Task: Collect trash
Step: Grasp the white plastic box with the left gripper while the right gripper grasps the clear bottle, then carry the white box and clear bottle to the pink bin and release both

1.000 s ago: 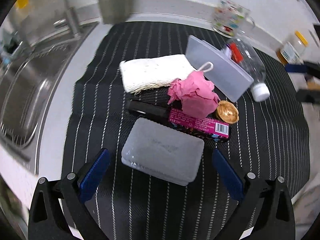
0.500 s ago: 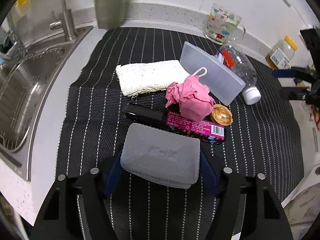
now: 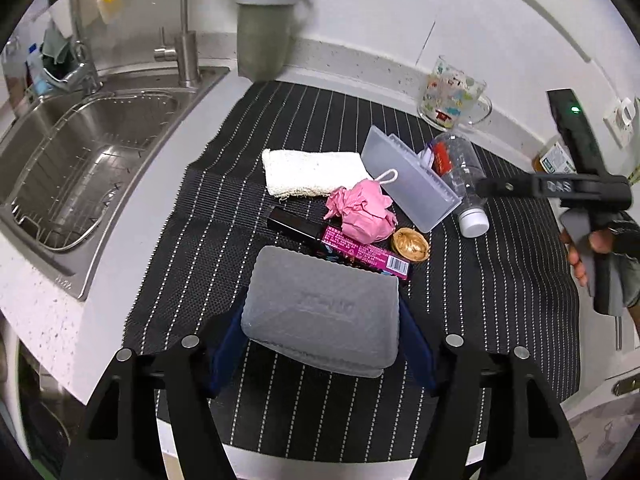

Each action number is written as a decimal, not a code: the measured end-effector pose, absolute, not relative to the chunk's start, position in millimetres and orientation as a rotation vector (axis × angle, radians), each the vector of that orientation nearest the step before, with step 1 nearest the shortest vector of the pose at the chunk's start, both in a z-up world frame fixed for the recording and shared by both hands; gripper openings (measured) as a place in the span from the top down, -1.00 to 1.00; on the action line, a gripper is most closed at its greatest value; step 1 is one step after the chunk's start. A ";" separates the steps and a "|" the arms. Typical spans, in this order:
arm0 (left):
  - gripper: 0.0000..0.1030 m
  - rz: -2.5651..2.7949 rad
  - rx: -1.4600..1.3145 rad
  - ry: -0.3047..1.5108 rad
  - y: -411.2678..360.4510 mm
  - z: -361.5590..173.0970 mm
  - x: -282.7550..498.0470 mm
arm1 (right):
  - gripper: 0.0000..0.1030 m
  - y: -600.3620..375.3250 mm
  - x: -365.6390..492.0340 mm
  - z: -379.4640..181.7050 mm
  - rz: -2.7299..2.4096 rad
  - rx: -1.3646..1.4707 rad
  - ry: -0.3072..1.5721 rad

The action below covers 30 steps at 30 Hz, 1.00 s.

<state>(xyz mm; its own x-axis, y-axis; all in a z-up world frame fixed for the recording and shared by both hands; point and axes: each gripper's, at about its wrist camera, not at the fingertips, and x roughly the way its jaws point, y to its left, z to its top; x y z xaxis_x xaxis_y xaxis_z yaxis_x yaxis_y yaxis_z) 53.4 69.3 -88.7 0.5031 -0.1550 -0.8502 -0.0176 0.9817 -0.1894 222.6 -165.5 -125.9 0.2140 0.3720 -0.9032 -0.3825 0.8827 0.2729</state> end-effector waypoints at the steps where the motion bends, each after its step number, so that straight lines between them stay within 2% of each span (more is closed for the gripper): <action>1: -0.29 -0.082 -0.184 1.038 68.9 -87.6 52.9 | -0.94 -163.8 226.8 -127.9 0.522 0.007 1.256; 7: -0.29 -0.081 -0.209 1.022 71.9 -83.9 52.7 | -0.88 -156.9 247.3 -141.3 0.512 0.125 1.285; 9: -0.29 -0.077 -0.212 1.022 72.9 -83.9 53.0 | -0.53 -153.9 252.9 -148.2 0.512 0.146 1.311; 10: -0.29 -0.075 -0.214 1.022 73.4 -84.0 53.3 | -0.51 -151.6 253.6 -151.1 0.517 0.150 1.320; 12: -0.29 -0.072 -0.217 1.024 73.7 -84.2 53.6 | -0.32 -149.4 252.9 -152.6 0.529 0.149 1.324; 20: -0.29 -0.032 -0.234 1.010 67.2 -75.4 55.4 | -0.28 -153.8 243.1 -124.8 0.584 0.035 1.250; 30: -0.29 0.086 -0.291 0.956 47.5 -44.8 24.1 | -0.28 -141.3 170.9 -44.3 0.803 -0.322 1.030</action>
